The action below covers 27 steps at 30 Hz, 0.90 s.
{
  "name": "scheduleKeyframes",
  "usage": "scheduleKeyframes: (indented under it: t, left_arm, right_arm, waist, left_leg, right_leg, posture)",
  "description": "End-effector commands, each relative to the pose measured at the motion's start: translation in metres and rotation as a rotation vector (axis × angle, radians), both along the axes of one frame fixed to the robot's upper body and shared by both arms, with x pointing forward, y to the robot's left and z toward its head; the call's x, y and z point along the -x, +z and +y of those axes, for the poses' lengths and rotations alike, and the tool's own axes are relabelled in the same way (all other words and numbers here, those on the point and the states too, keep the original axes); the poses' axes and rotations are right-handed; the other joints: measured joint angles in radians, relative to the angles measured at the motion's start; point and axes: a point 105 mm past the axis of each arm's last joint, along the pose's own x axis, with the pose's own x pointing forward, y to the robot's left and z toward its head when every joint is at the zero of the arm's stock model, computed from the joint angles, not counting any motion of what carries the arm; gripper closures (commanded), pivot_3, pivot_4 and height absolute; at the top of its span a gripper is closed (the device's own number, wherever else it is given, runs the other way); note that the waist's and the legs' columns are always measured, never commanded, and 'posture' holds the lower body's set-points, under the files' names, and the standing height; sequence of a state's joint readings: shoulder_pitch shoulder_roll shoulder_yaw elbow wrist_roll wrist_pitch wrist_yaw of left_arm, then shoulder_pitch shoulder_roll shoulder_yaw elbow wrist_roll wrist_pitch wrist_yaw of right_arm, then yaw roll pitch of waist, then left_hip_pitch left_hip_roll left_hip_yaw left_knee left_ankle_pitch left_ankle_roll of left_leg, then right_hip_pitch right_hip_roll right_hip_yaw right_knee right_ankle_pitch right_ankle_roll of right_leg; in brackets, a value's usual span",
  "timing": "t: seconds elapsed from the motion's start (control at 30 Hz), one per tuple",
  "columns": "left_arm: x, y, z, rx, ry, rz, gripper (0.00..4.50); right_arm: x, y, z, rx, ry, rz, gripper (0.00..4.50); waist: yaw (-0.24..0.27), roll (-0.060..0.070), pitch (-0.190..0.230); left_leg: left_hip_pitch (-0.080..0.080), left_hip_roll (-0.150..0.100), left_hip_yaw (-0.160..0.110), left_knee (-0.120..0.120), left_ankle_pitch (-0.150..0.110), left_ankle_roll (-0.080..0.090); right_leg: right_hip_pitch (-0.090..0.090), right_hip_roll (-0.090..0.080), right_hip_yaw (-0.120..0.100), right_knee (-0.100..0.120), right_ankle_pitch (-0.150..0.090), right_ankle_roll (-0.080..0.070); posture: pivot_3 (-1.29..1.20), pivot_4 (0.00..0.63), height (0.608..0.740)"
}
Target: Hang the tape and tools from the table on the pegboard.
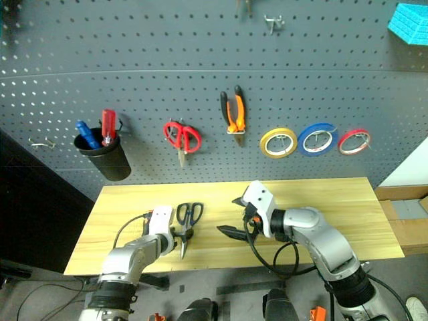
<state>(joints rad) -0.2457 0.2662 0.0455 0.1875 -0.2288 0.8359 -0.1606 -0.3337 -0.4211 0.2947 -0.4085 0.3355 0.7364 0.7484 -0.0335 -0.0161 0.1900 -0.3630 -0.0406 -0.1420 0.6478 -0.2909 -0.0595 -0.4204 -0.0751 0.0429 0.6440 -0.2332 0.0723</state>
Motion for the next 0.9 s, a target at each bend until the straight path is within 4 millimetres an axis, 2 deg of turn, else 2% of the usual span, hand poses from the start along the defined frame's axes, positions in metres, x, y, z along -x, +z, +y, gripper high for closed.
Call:
scheduleKeyframes:
  t: [0.03,0.17,0.27,0.4,0.63,0.7,0.83,0.9]
  left_arm:
    - [-0.006,-0.002,-0.002,-0.013,-0.016,-0.005,1.46]
    - [-0.011,-0.004,-0.001,-0.016,-0.018,-0.003,2.65]
    - [-0.017,0.001,0.002,-0.005,-0.028,-0.047,3.52]
    - [-0.014,0.012,0.009,0.041,-0.047,-0.118,4.09]
    - [0.019,0.034,0.011,0.136,-0.164,-0.239,4.17]
    - [0.027,0.050,0.008,0.145,-0.221,-0.313,4.17]
    - [0.046,0.100,-0.005,0.132,-0.368,-0.543,4.17]
    - [0.054,0.118,-0.011,0.085,-0.431,-0.628,4.17]
  right_arm:
    - [0.006,0.012,0.001,-0.028,0.024,-0.032,0.00]
    - [0.006,0.011,0.000,-0.026,0.020,-0.029,0.00]
    - [0.006,0.010,-0.001,-0.022,0.012,-0.027,0.00]
    - [0.005,0.009,-0.005,-0.013,-0.006,-0.033,0.00]
    - [0.006,0.016,-0.005,-0.040,-0.032,-0.110,0.00]
    - [0.006,0.020,-0.005,-0.045,-0.047,-0.165,0.00]
    - [0.010,0.032,-0.003,-0.090,-0.036,-0.297,0.00]
    - [0.011,0.038,-0.002,-0.140,-0.030,-0.311,0.00]
  waist:
    - [0.000,0.000,0.000]
    - [-0.001,0.000,0.000]
    - [-0.001,0.000,0.000]
    - [-0.005,0.000,0.000]
    - [-0.024,0.000,0.000]
    - [-0.023,-0.001,0.000]
    - [-0.022,-0.002,0.001]
    - [-0.021,-0.002,0.001]
  left_leg:
    - [0.000,0.000,0.000,0.000,0.000,0.000]
    - [0.000,0.000,0.000,0.000,0.000,0.000]
    - [0.000,0.000,0.000,0.000,0.000,0.000]
    - [0.000,0.000,0.000,0.000,0.000,0.000]
    - [-0.001,0.001,0.000,-0.001,0.000,0.000]
    - [-0.001,0.001,0.000,-0.001,0.000,0.000]
    - [-0.001,0.001,0.001,-0.001,0.000,0.000]
    - [0.000,0.001,0.001,-0.001,0.000,0.000]
  right_leg:
    - [0.000,0.000,0.000,0.000,0.000,0.000]
    - [0.000,0.000,0.000,0.000,0.000,0.000]
    - [0.000,0.000,0.000,0.000,0.000,0.000]
    - [0.000,0.000,0.000,0.000,0.000,0.000]
    - [-0.002,0.000,0.000,-0.001,0.000,0.000]
    - [-0.001,0.000,0.000,-0.001,0.000,0.000]
    - [-0.001,0.000,0.000,-0.001,0.000,0.000]
    - [0.000,0.000,0.001,-0.002,0.000,0.000]
  posture:
    - [-0.06,0.189,0.740]
    - [-0.06,0.189,0.740]
    - [-0.07,0.189,0.740]
    - [-0.08,0.188,0.740]
    - [-0.08,0.186,0.740]
    - [-0.08,0.186,0.740]
    - [-0.07,0.184,0.740]
    - [-0.06,0.183,0.740]
